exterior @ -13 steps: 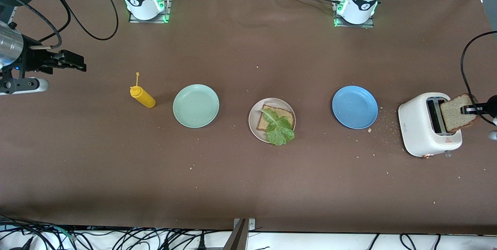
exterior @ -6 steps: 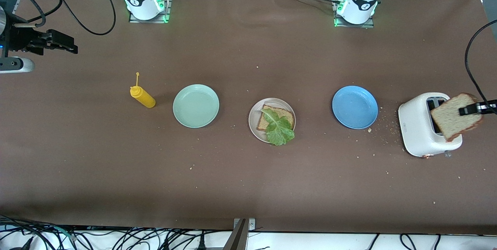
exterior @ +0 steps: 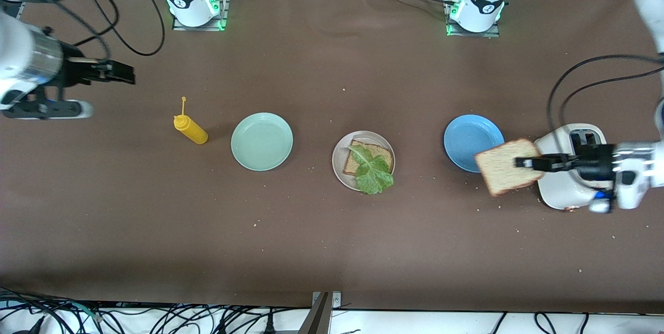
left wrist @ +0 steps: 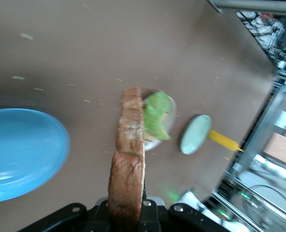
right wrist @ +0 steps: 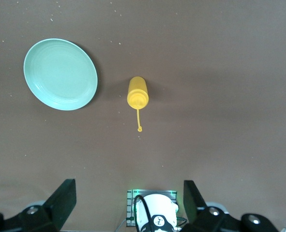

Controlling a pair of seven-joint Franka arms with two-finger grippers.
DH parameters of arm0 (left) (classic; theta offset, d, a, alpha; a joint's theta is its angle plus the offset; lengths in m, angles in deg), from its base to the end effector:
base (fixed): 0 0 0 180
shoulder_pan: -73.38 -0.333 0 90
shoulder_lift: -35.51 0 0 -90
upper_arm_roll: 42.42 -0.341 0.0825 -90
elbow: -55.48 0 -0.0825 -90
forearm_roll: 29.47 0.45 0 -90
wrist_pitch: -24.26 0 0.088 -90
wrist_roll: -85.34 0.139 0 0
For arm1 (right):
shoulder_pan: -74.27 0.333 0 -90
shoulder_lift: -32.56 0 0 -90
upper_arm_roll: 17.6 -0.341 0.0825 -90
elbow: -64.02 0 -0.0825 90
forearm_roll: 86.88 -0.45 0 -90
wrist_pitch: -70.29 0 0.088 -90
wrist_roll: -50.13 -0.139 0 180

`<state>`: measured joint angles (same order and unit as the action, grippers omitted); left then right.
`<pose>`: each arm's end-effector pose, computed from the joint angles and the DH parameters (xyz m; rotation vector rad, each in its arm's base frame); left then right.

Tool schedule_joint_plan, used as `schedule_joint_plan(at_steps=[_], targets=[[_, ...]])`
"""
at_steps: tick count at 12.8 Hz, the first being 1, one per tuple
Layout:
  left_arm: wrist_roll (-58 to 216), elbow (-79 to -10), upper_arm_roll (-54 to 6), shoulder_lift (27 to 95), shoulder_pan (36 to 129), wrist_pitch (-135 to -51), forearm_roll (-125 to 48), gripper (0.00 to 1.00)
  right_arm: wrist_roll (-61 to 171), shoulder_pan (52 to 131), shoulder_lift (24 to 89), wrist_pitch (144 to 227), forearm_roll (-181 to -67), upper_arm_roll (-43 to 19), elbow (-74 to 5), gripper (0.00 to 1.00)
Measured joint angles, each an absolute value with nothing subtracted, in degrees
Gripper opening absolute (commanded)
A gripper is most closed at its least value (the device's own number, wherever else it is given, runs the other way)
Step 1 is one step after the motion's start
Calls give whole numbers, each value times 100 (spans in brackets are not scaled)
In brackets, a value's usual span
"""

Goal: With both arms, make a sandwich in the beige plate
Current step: 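Carry the bread slice over the lettuce on the beige plate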

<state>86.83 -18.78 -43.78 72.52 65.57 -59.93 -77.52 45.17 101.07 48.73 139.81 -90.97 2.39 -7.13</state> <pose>0.7611 0.0081 0.3495 2.2245 0.2856 -0.4436 0.6466 0.1221 0.5905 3.0520 0.0702 -0.4463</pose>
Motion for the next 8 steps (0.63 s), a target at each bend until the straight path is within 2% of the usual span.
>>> schedule_joint_plan(at_steps=[4, 8], targets=[[9075, -1850, -4363, 8110, 7113, -6262, -8743, 0, 4423, 10266, 4859, 13873, -8851, 294, -520, 98], [9908, -1840, -4352, 8495, 7516, -6686, -9132, 0, 4410, 10385, 4851, 13874, -8735, 274, -502, 98]])
